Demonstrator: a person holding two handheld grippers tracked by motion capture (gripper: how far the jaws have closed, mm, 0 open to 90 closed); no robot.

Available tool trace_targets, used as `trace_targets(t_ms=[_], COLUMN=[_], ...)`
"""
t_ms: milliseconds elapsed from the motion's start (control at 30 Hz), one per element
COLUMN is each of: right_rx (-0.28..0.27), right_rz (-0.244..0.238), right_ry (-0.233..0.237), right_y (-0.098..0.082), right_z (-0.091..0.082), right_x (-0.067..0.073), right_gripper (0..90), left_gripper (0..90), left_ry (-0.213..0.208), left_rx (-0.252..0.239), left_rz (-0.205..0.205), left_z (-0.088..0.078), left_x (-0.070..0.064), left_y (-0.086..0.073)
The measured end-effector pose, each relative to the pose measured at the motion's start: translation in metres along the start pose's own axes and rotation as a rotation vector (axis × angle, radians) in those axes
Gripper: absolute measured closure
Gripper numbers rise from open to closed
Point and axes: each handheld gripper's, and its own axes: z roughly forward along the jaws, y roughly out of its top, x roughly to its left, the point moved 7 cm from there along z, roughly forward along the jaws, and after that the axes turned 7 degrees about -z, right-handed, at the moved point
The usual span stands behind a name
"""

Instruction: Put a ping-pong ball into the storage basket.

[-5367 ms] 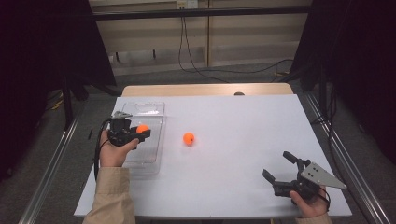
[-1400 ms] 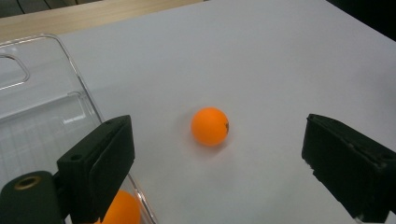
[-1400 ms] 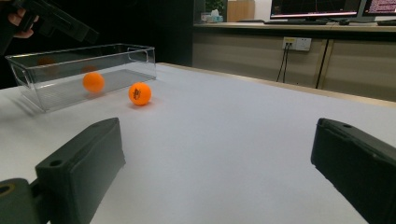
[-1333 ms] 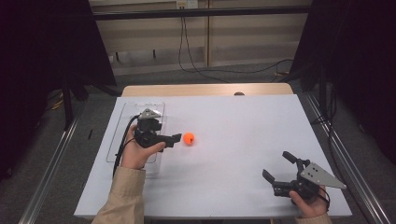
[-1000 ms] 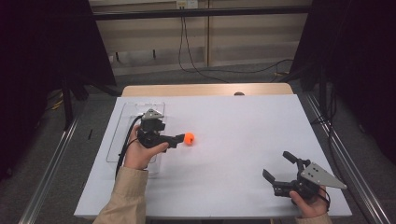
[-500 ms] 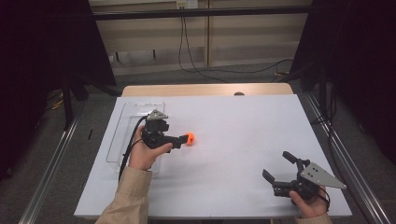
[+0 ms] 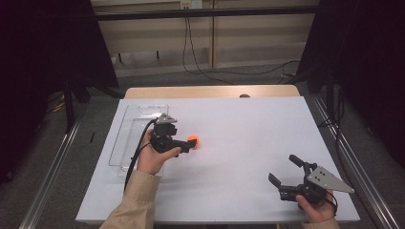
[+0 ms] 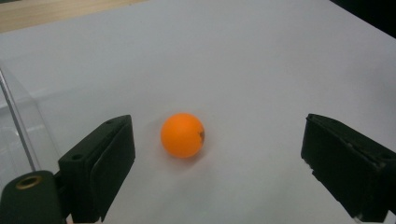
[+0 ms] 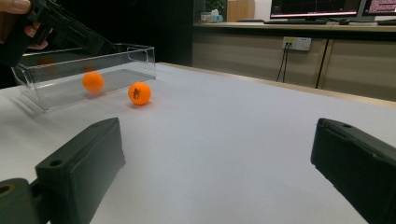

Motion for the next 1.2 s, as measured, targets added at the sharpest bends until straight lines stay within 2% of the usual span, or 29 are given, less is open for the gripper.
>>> trace_targets(t_ms=[600,833,1000,1200], right_rx=[0.001,0.001,0.000,0.001], right_rz=[-0.001,0.000,-0.002,-0.001], right_ry=[0.000,-0.002,-0.003,-0.002], right_y=[0.000,0.000,-0.001,-0.001], right_z=[0.000,0.000,-0.001,-0.001], right_x=[0.000,0.000,-0.001,-0.001], right_gripper=[1.9,1.9,1.9,1.9], left_gripper=[9.5,11.7,13.9,15.7], left_ry=[0.036,0.043,0.049,0.067], left_rx=[0.015,0.024,0.023,0.033], left_rz=[-0.016,-0.018,-0.046,-0.038], left_z=[0.013,0.017,0.020,0.023], left_x=[0.003,0.006,0.007,0.006], left_y=[-0.003,-0.004,-0.004,-0.005])
